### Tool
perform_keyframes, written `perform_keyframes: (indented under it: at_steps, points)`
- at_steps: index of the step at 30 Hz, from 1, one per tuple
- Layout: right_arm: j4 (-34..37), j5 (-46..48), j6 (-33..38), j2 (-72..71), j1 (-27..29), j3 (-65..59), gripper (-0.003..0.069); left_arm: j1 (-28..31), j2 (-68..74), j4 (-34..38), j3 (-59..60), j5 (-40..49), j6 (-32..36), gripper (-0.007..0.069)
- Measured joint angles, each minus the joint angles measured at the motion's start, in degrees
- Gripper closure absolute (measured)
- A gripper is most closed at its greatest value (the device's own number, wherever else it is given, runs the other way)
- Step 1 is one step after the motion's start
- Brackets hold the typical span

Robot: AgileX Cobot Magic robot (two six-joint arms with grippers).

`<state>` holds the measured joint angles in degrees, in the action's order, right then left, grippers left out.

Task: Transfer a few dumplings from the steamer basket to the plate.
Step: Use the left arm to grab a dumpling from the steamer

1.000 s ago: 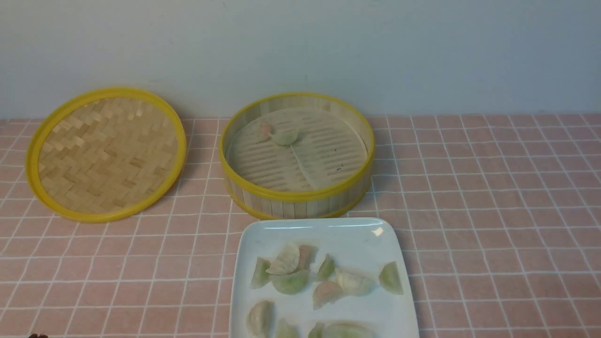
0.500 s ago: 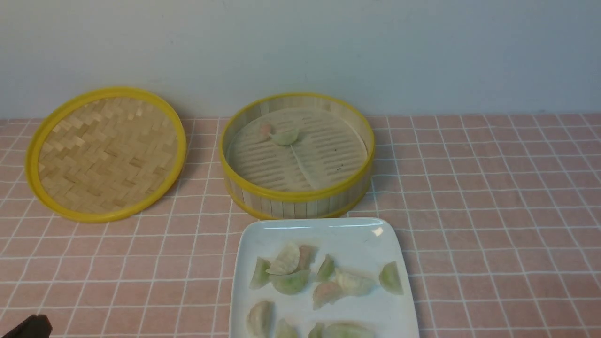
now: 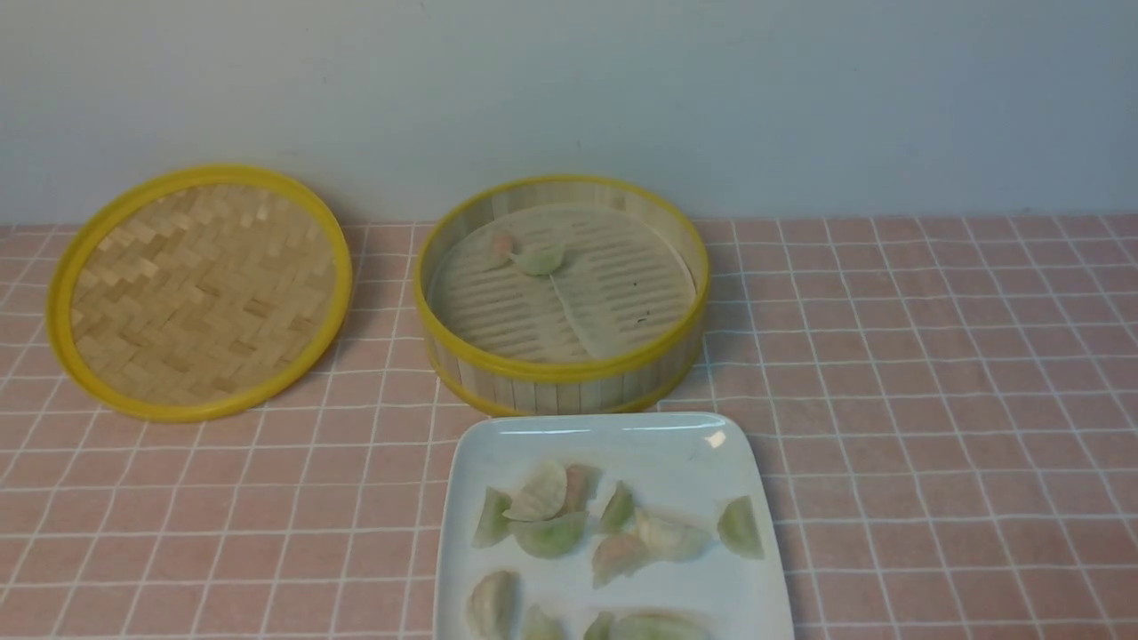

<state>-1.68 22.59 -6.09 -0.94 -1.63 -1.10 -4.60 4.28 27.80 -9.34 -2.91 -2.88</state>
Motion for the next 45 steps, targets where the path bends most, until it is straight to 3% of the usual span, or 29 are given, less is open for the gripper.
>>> perform_keyframes:
  at_steps: [4, 7, 8, 11, 14, 26, 36, 45]
  points:
    - [0.0, 0.0, 0.0, 0.0, 0.0, 0.0, 0.0673, 0.0, 12.53, -4.72, -12.4, 12.89, 0.0, 0.0631]
    - [0.0, 0.0, 0.0, 0.0, 0.0, 0.0, 0.0673, 0.0, 27.27, -8.45, -25.63, 30.63, 1.59, 0.0631]
    - [0.0, 0.0, 0.0, 0.0, 0.0, 0.0, 0.0673, 0.0, 29.13, -8.75, -27.29, 32.63, 2.07, 0.0631]
    - [0.0, 0.0, 0.0, 0.0, 0.0, 0.0, 0.0673, 0.0, 44.31, -10.2, -40.63, 45.41, 9.18, 0.0631]
    - [0.0, 0.0, 0.0, 0.0, 0.0, 0.0, 0.0673, 0.0, 54.28, -10.39, -47.61, 50.32, 13.57, 0.0631]
    - [0.0, 0.0, 0.0, 0.0, 0.0, 0.0, 0.0673, -3.24, 80.17, -11.77, -64.21, 52.22, 17.25, 0.0631]
    - [0.0, 0.0, 0.0, 0.0, 0.0, 0.0, 0.0673, -12.35, 105.51, -18.19, -92.52, 58.9, 17.46, 0.0631]
    - [0.0, 0.0, 0.0, 0.0, 0.0, 0.0, 0.0673, -12.87, 124.72, -18.71, -110.32, 57.81, 18.18, 0.0602]
